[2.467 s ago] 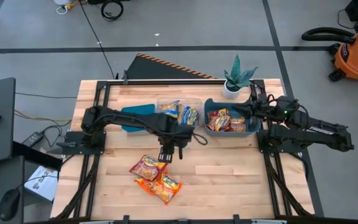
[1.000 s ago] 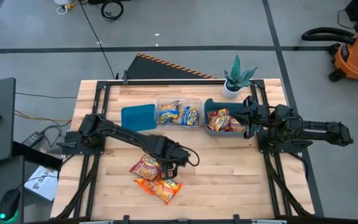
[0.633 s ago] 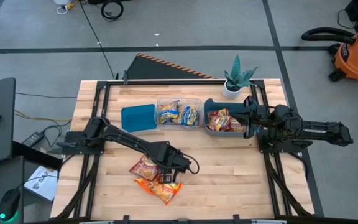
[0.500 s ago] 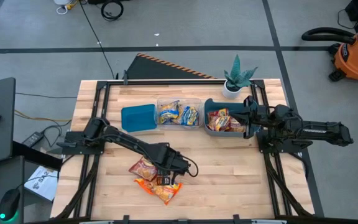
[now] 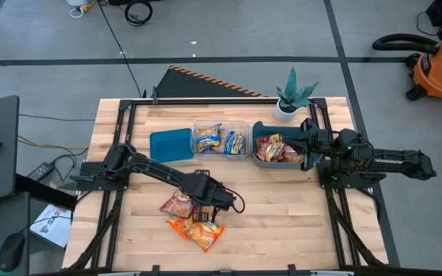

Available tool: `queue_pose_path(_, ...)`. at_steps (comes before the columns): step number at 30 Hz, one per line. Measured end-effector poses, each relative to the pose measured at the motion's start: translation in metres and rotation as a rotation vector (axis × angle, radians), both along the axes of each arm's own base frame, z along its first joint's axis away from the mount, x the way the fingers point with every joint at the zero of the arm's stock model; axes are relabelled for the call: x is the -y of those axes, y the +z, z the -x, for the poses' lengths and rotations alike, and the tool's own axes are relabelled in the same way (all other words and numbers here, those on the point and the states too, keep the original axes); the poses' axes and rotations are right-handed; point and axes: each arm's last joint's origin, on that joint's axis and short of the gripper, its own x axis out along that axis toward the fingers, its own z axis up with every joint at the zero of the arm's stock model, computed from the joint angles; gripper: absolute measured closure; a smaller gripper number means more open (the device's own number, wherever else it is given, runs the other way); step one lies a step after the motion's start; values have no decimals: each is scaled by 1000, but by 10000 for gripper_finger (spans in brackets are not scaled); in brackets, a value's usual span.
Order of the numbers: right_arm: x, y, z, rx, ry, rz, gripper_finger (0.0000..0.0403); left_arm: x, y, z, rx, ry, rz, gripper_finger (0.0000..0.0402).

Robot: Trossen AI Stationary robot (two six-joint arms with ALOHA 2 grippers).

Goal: Sort Maruchan noodles
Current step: Put the red noddle pack into the dark blue bin

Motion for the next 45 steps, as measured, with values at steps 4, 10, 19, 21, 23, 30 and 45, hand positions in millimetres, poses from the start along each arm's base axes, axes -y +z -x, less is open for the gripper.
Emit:
queue_pose_path(4, 0, 1, 0, 5, 0, 0, 387, -12, 34, -12, 130, -37, -13, 394)
queue_pose_path(10, 0, -5, -2, -56, 4, -20, 386, -46, 81, -42, 412, -26, 0, 398)
queue_pose_path(19, -5, -8, -3, -81, 196, -140, 389, -97, 100, -75, 731, -149, 5, 398)
queue_pose_path(21, -6, -8, -3, -88, 251, -166, 389, -114, 106, -80, 812, -196, 38, 397)
queue_pose_path(23, -7, -7, -3, -88, 299, -181, 389, -134, 113, -85, 897, -219, 64, 396)
queue_pose_path(30, -8, -7, -3, -86, 314, -139, 389, -202, 127, -85, 1078, -132, 73, 395)
queue_pose_path(45, -4, 4, 2, 24, 141, 88, 389, -244, 119, -92, 1186, -66, 36, 400)
